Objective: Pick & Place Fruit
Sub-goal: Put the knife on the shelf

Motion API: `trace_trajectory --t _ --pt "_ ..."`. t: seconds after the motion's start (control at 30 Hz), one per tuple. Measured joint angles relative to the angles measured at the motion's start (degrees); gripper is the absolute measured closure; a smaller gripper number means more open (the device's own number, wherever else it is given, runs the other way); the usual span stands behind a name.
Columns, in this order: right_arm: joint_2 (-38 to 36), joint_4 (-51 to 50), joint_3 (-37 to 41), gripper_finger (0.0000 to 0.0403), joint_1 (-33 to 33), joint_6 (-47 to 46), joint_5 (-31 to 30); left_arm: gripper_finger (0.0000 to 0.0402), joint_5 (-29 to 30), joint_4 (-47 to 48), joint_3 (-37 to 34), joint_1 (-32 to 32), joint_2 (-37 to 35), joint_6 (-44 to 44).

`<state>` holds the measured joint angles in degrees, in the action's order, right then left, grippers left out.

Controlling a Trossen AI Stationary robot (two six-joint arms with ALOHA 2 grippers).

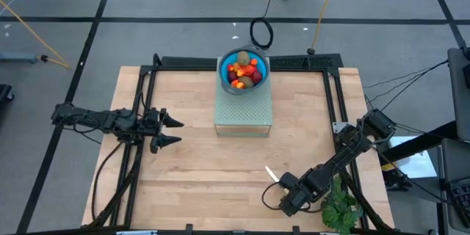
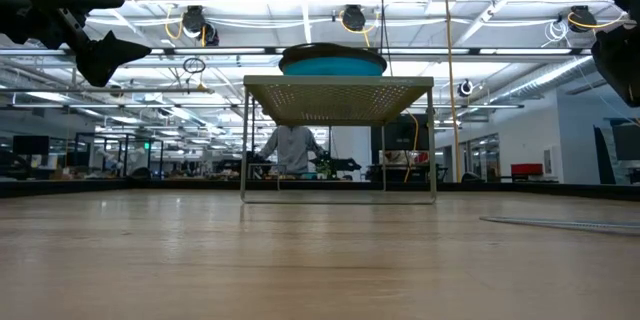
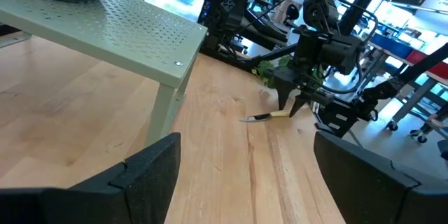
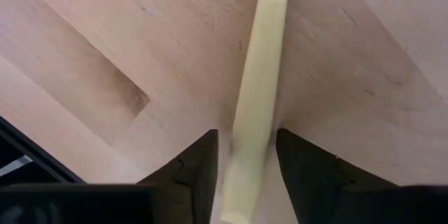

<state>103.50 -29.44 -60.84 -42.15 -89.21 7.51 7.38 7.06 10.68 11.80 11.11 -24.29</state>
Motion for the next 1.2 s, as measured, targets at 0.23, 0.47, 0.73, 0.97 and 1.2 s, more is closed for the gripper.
trace_trajectory --t 0.23,0.47,0.73,0.97,1.2 --pt "0.0 -0.5 0.0 0.0296 0.0 0.1 -1.0 0.0078 0.0 0.0 0.0 0.0 0.0 0.0" --pt "0.0 -1.0 0.0 0.0323 0.0 0.1 -1.3 0.0078 0.0 0.0 0.0 0.0 0.0 0.0" --pt "0.1 -2.5 0.0 0.0331 0.0 0.1 -3.0 0.0078 0.0 0.0 0.0 0.0 0.0 -0.5" --pt "0.2 -3.5 0.0 0.0333 0.0 0.1 -3.4 0.0078 0.1 0.0 0.0 0.0 0.0 -1.4" --pt "-1.2 -4.3 0.1 0.0334 0.0 0.8 -4.0 0.0078 0.3 -0.1 0.0 0.0 0.0 -1.8"
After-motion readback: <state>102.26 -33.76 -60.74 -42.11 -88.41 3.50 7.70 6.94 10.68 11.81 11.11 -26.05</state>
